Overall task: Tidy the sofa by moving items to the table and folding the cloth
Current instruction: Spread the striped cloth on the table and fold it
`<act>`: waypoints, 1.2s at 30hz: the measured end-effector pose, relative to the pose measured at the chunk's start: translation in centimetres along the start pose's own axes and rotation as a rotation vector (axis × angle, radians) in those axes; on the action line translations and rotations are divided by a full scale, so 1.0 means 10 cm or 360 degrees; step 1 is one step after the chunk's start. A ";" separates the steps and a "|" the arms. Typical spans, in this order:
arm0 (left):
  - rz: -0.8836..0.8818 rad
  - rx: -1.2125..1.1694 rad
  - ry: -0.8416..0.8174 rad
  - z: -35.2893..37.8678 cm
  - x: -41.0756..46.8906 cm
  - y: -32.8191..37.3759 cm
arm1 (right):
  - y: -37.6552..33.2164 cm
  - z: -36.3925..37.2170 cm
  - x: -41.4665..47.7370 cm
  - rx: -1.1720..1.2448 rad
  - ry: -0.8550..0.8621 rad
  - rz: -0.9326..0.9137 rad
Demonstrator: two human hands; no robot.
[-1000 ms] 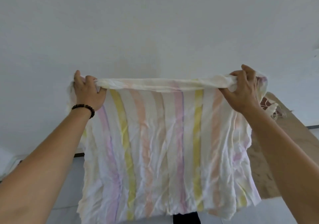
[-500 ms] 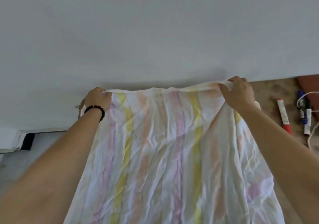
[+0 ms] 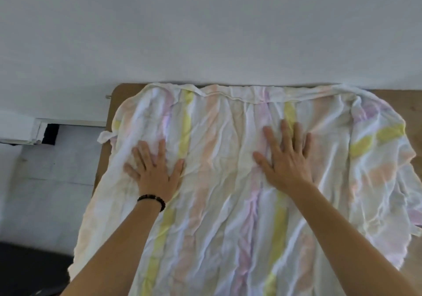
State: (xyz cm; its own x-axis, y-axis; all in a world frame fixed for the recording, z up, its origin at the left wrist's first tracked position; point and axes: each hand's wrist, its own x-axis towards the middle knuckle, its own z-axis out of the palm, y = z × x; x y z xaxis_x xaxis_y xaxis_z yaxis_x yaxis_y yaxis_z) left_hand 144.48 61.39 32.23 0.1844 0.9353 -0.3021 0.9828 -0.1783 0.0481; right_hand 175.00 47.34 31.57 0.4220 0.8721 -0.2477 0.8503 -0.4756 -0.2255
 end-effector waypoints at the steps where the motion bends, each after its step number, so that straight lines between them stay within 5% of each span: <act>1: 0.0029 0.0033 -0.0003 0.01 0.02 -0.05 | -0.02 0.02 0.02 -0.0026 0.0013 0.0044; 7: 0.0255 -0.0107 0.0078 -0.17 0.30 -0.40 | -0.27 0.08 0.02 0.0008 0.0123 0.0338; 10: 0.0367 -0.0582 0.0343 -0.37 0.28 -0.73 | -0.67 0.07 -0.07 0.0110 0.0257 0.0466; 15: -0.0001 -0.0974 0.0627 -0.72 0.50 -1.23 | -1.89 0.22 -0.27 0.0259 0.0296 -0.0014; 19: -0.0338 -0.1156 0.0204 -0.85 0.98 -1.43 | -2.64 0.56 -0.44 0.0212 0.0090 -0.0190; 22: -0.0078 -0.0908 -0.0101 -0.80 1.22 -1.43 | -2.79 0.80 -0.58 0.0050 -0.0098 -0.0139; 24: -0.0001 -0.0842 0.0002 -0.77 1.34 -1.44 | -2.79 0.85 -0.61 -0.0038 -0.0108 -0.0111; 30: -0.0255 -0.1555 0.0572 -1.32 1.85 -1.60 | -2.85 0.83 -0.60 -0.0095 -0.0079 -0.0031; 33: -0.0300 -0.1316 0.0862 -1.70 2.26 -1.77 | -2.86 0.83 -0.59 -0.0097 -0.0054 -0.0014; 36: -0.0257 -0.1210 0.0635 -1.78 2.45 -1.80 | -2.87 0.82 -0.58 -0.0110 -0.0060 0.0000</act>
State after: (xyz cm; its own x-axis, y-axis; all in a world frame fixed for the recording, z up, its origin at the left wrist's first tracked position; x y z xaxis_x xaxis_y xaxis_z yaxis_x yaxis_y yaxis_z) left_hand 131.46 92.92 40.92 -0.1084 0.9940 -0.0109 0.7104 0.0851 0.6986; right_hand 145.54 54.99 31.76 0.4109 0.8665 -0.2834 0.8706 -0.4652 -0.1601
